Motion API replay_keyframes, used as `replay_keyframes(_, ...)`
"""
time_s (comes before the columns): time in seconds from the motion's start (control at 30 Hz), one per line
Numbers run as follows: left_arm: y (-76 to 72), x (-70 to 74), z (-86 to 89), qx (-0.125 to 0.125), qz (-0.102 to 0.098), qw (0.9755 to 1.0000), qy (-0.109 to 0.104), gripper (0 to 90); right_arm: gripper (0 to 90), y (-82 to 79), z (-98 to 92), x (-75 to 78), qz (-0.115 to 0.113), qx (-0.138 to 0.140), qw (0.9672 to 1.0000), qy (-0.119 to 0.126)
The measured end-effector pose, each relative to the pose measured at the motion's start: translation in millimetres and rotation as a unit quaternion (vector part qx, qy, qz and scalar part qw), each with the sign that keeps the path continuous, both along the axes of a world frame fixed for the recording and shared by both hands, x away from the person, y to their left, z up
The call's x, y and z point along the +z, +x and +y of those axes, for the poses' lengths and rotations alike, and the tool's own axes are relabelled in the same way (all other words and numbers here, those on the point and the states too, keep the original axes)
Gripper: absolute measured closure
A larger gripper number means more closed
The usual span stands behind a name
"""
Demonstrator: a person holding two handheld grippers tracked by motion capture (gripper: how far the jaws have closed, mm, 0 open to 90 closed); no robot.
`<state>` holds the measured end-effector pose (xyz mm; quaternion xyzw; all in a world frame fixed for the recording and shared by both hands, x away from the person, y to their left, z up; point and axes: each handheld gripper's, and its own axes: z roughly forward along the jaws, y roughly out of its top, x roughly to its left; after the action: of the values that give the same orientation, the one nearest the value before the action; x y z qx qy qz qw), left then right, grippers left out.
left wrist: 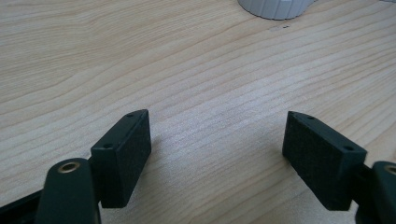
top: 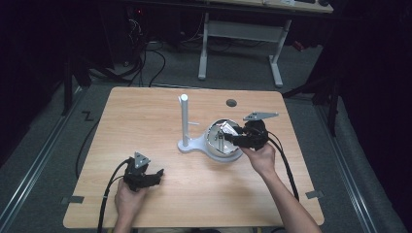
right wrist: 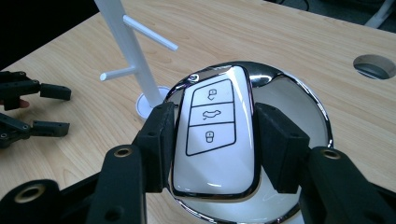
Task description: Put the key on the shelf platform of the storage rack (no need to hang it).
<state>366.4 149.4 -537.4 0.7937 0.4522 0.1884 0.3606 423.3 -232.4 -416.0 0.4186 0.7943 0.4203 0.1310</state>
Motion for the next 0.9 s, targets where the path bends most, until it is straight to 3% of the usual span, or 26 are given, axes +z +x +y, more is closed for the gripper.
replay_keyframes(0.3,0.0,0.0,0.1,0.0,0.0,1.0,-0.001,24.0,50.4,9.1,8.2,-12.8,0.016,0.004,0.9999,-0.003)
replay_keyframes(0.53,0.0,0.0,0.0,0.0,0.0,1.0,0.0,23.9,50.5,13.9,12.5,-19.5,0.014,0.006,0.9999,0.0)
replay_keyframes(0.9,0.0,0.0,0.1,0.0,0.0,1.0,-0.001,23.9,50.5,13.7,24.0,-29.8,0.026,0.019,0.999,-0.031)
